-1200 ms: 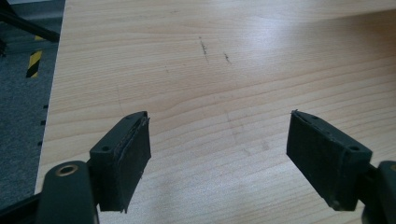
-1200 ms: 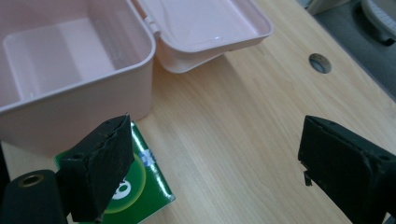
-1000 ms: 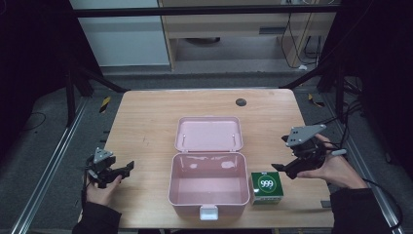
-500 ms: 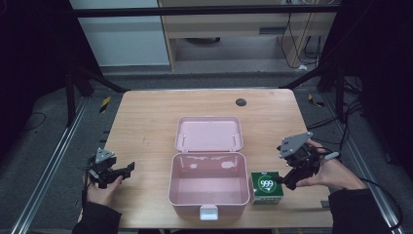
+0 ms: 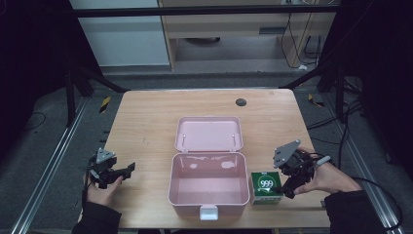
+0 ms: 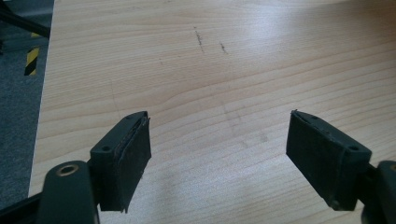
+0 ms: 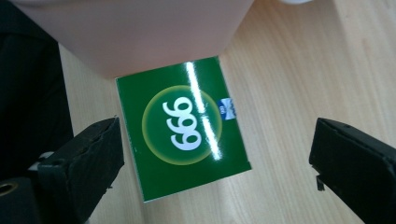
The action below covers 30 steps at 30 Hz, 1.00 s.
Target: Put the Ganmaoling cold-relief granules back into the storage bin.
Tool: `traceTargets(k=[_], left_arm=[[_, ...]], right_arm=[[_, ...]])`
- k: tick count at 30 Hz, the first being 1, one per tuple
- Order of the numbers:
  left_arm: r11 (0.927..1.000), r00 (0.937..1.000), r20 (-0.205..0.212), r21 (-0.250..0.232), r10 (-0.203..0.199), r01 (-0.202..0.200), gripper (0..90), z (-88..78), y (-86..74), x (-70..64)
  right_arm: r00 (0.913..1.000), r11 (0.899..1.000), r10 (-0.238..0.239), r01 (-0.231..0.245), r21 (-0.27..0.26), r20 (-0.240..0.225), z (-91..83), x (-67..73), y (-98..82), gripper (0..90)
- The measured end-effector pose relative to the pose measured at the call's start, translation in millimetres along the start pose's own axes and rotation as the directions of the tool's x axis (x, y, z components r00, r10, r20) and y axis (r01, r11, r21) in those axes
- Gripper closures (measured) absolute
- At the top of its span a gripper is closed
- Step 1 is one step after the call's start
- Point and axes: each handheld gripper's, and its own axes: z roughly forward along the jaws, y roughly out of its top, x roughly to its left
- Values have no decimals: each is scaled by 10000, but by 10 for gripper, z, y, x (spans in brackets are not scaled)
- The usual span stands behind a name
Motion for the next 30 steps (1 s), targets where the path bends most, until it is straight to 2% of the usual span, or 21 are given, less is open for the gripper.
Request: traceTargets(k=[14,22,30], left_arm=[[10000,10000,3,24,73,-73,211,14,-7,-12],[9998,9999,37,111,168,-169,210,13,-10,-13],[9998,9998,61,69,201,-201,210,12,-12,-21]], right_arm=[[9990,9994,-140,153,298,-426,235,40,-53,41],[9967,9969,-278,333,712,-766,401,50,-50,51],[9947,9955,-386,465,824,-948,513,53,-72,52]])
